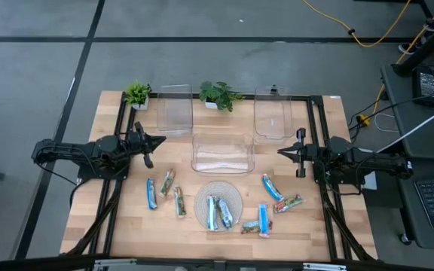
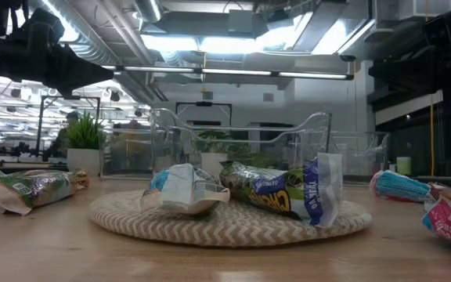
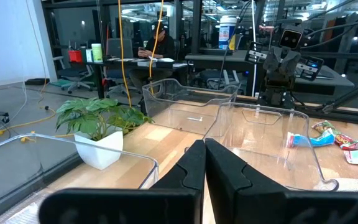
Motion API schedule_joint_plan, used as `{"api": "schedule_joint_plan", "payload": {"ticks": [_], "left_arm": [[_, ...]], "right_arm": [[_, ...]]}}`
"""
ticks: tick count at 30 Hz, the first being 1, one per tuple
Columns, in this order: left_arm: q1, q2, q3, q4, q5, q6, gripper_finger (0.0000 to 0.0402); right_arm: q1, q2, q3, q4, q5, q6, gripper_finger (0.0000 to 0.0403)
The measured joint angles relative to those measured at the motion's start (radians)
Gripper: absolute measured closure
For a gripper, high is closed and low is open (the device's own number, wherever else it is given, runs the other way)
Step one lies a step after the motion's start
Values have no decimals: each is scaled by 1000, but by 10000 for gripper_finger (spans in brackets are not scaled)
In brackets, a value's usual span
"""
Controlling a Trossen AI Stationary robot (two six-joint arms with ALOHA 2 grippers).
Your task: Pick and place Granola Bars by type
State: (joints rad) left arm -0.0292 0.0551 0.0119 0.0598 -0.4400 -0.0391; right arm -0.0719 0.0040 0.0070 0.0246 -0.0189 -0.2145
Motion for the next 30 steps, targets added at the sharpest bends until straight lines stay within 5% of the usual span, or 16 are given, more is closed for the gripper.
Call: {"api": "schedule_joint_plan", "payload": {"ticks": [21,30], "left_arm": [[0,0,0,0,0,2,397],[0,0,0,0,0,123,398]], "right_arm": [[0,0,0,0,0,-1,379],[0,0,0,0,0,2,379]]}}
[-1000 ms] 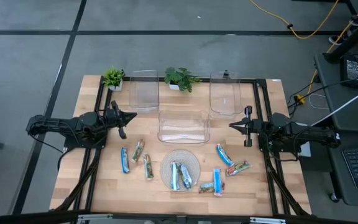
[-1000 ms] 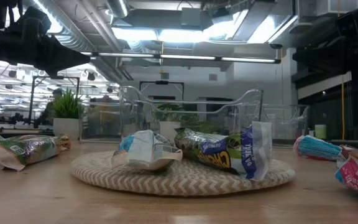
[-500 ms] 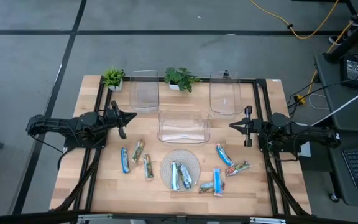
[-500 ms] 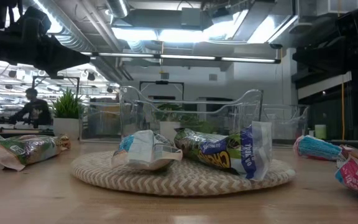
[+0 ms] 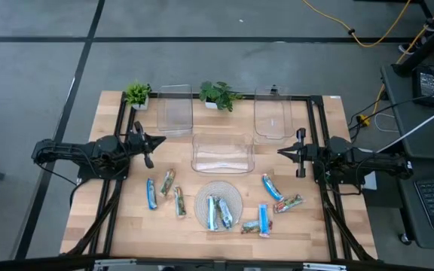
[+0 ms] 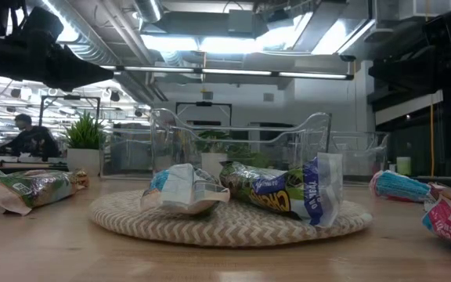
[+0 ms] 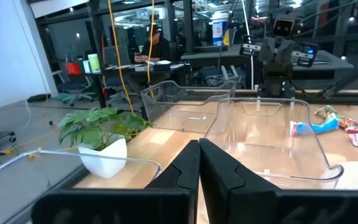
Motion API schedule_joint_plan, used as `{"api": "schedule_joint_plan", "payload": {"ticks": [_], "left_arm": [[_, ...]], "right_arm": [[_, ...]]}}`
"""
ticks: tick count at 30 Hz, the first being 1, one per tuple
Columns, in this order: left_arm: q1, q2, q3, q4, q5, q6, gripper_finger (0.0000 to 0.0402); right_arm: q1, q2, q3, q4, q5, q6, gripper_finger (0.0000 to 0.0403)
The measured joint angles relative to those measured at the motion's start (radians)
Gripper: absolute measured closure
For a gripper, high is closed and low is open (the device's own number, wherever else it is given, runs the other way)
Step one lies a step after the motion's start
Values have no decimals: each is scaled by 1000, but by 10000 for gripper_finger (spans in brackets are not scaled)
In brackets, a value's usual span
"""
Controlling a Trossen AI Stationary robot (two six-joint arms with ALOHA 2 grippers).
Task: Pick and place Granola Bars by type
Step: Put the blue granola bar into the top right transparent bin
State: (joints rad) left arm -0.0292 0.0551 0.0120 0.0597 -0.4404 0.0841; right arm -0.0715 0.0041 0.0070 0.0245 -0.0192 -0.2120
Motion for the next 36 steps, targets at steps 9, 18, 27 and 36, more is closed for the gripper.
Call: {"api": "schedule_joint_plan", "payload": {"ticks": [9,18,27,36], "left_arm": [[0,0,0,3,-34,127,397],[0,0,-1,34,-17,139,394],[0,0,-3,16,-10,147,393],[-2,0,-3,11,38,78,395]], "right_arm": [[0,0,0,0,0,-3,379],[0,0,0,0,0,23,379],[0,0,0,0,0,25,379],[0,0,0,37,0,-1,379]]}}
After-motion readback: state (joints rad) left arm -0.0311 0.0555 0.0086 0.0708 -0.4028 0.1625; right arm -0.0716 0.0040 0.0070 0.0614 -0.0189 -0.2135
